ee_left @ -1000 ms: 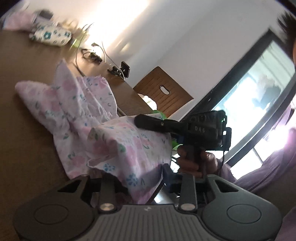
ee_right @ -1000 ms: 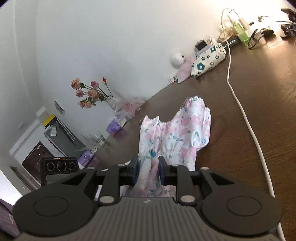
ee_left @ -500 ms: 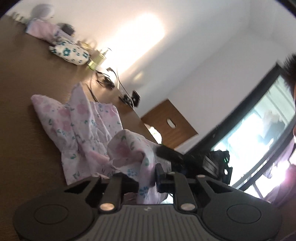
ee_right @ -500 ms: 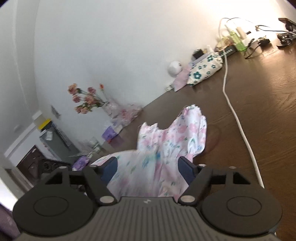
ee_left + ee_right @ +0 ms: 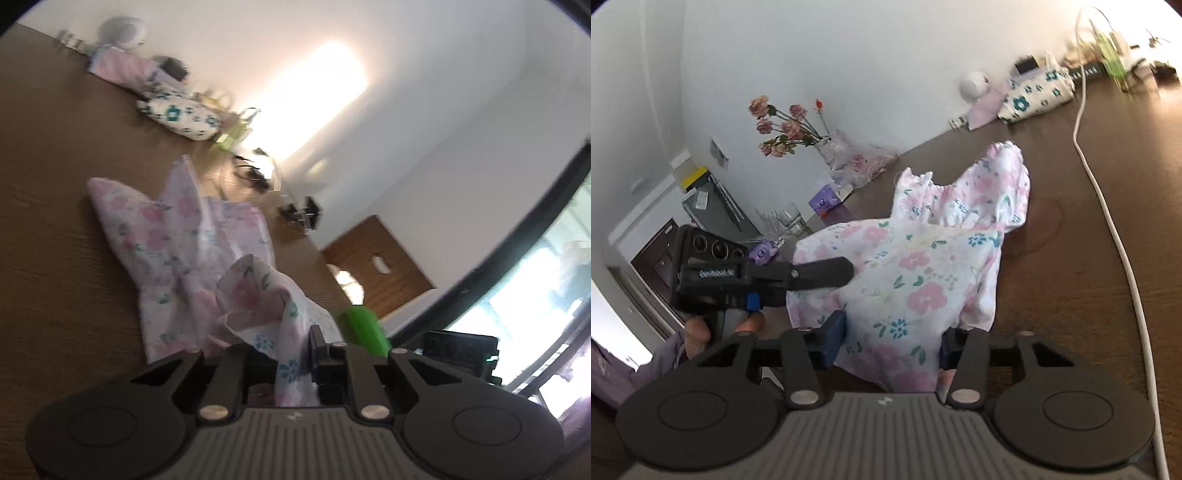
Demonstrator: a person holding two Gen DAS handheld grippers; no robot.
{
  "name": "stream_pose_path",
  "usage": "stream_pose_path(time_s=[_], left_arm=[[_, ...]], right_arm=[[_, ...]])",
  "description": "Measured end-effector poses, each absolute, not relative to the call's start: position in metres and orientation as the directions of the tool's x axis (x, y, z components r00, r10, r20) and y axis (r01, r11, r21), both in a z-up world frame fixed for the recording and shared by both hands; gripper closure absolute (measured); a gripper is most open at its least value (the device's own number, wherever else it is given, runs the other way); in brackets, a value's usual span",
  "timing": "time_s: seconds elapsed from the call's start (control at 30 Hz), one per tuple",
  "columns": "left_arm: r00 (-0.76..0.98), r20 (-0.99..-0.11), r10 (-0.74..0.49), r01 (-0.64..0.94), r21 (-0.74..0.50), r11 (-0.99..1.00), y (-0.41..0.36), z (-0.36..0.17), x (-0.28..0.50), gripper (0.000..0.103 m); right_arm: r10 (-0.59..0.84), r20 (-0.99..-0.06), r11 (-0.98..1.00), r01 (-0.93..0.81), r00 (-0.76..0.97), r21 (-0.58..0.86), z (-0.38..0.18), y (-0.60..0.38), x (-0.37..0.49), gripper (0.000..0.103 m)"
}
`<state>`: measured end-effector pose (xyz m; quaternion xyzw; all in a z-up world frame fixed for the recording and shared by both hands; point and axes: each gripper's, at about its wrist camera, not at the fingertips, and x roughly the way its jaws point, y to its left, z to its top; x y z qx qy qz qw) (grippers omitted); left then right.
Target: Fold clothes
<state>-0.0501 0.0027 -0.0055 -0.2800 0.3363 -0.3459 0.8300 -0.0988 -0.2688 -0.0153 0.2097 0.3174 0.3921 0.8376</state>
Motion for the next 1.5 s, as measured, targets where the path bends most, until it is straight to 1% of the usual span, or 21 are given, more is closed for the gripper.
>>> stream_pose_path(time_s=[0.03, 0.1, 0.3, 0.33, 0.4, 0.43, 0.47, 0.5, 0.57, 0.67, 0.73, 0.77, 0.8, 0.87, 0.97, 1.03, 1.13, 1.2, 1.3, 1.37, 1.5], left_arm=[[0.54, -0.377, -0.753, 0.37, -0.698, 0.614, 0.002, -0.008, -0.049, 0.079], [0.545, -0.392, -0.741, 0.348, -0.698, 0.625, 0.002, -0.012, -0.049, 0.079], [0.538, -0.428, -0.726, 0.344, -0.675, 0.653, 0.0, -0.012, -0.058, 0.078], [0.535, -0.433, -0.725, 0.351, -0.667, 0.657, 0.0, -0.01, -0.061, 0.075], [0.54, -0.439, -0.718, 0.372, -0.64, 0.672, -0.001, -0.005, -0.063, 0.062], [0.544, -0.441, -0.714, 0.383, -0.626, 0.679, -0.002, -0.002, -0.063, 0.049], [0.547, -0.444, -0.71, 0.394, -0.612, 0.686, -0.003, 0.0, -0.064, 0.043], [0.553, -0.445, -0.704, 0.403, -0.597, 0.694, -0.004, 0.003, -0.064, 0.042], [0.561, -0.449, -0.695, 0.416, -0.574, 0.706, -0.009, 0.007, -0.061, 0.041], [0.563, -0.458, -0.688, 0.407, -0.571, 0.713, -0.014, 0.005, -0.054, 0.041], [0.562, -0.465, -0.684, 0.396, -0.574, 0.716, -0.018, 0.003, -0.051, 0.041], [0.557, -0.466, -0.688, 0.398, -0.577, 0.713, -0.019, 0.001, -0.05, 0.042], [0.553, -0.469, -0.689, 0.398, -0.578, 0.713, -0.02, -0.001, -0.05, 0.043], [0.544, -0.474, -0.692, 0.394, -0.584, 0.71, -0.021, -0.003, -0.05, 0.043], [0.533, -0.465, -0.707, 0.368, -0.625, 0.689, -0.019, -0.01, -0.046, 0.044], [0.538, -0.472, -0.698, 0.347, -0.63, 0.694, -0.017, -0.013, -0.044, 0.052], [0.546, -0.472, -0.692, 0.337, -0.632, 0.698, -0.014, -0.015, -0.045, 0.059], [0.55, -0.472, -0.689, 0.328, -0.637, 0.698, -0.012, -0.016, -0.045, 0.06], [0.575, -0.473, -0.668, 0.335, -0.608, 0.719, -0.008, -0.009, -0.05, 0.05], [0.609, -0.457, -0.648, 0.334, -0.593, 0.732, -0.001, -0.001, -0.054, 0.039], [0.674, -0.409, -0.615, 0.326, -0.582, 0.745, 0.009, 0.012, -0.061, 0.031]], right_arm=[[0.789, -0.373, 0.605, -0.516, 0.488, 0.606, -0.016, -0.268, -0.098, 0.063], [0.795, -0.389, 0.598, -0.498, 0.465, 0.628, -0.016, -0.267, -0.095, 0.07], [0.809, -0.452, 0.578, -0.368, 0.375, 0.729, -0.019, -0.271, -0.082, 0.075], [0.806, -0.463, 0.583, -0.36, 0.368, 0.729, -0.017, -0.27, -0.082, 0.075], [0.795, -0.478, 0.6, -0.37, 0.374, 0.709, -0.011, -0.269, -0.086, 0.06], [0.791, -0.48, 0.607, -0.383, 0.38, 0.697, -0.007, -0.269, -0.088, 0.055], [0.789, -0.478, 0.61, -0.401, 0.386, 0.684, -0.003, -0.27, -0.09, 0.045], [0.788, -0.465, 0.611, -0.412, 0.404, 0.676, 0.001, -0.273, -0.092, 0.037], [0.786, -0.439, 0.609, -0.418, 0.436, 0.675, 0.005, -0.281, -0.092, 0.031], [0.764, -0.429, 0.63, -0.415, 0.482, 0.656, 0.002, -0.29, -0.087, 0.031], [0.747, -0.438, 0.647, -0.394, 0.5, 0.653, -0.003, -0.292, -0.082, 0.047], [0.743, -0.444, 0.652, -0.388, 0.501, 0.652, -0.006, -0.291, -0.08, 0.07], [0.738, -0.45, 0.657, -0.385, 0.503, 0.649, -0.007, -0.291, -0.078, 0.081], [0.737, -0.445, 0.665, -0.424, 0.51, 0.615, -0.001, -0.285, -0.082, 0.089], [0.724, -0.423, 0.684, -0.492, 0.545, 0.539, 0.012, -0.272, -0.085, 0.089], [0.695, -0.461, 0.716, -0.471, 0.552, 0.515, 0.008, -0.266, -0.078, 0.089], [0.657, -0.506, 0.752, -0.445, 0.559, 0.486, -0.005, -0.258, -0.072, 0.088], [0.646, -0.513, 0.762, -0.44, 0.565, 0.476, -0.006, -0.256, -0.073, 0.087], [0.643, -0.511, 0.764, -0.43, 0.57, 0.481, -0.008, -0.255, -0.073, 0.087], [0.64, -0.509, 0.766, -0.424, 0.576, 0.483, -0.009, -0.255, -0.074, 0.087], [0.629, -0.508, 0.775, -0.414, 0.589, 0.478, -0.008, -0.253, -0.077, 0.085]])
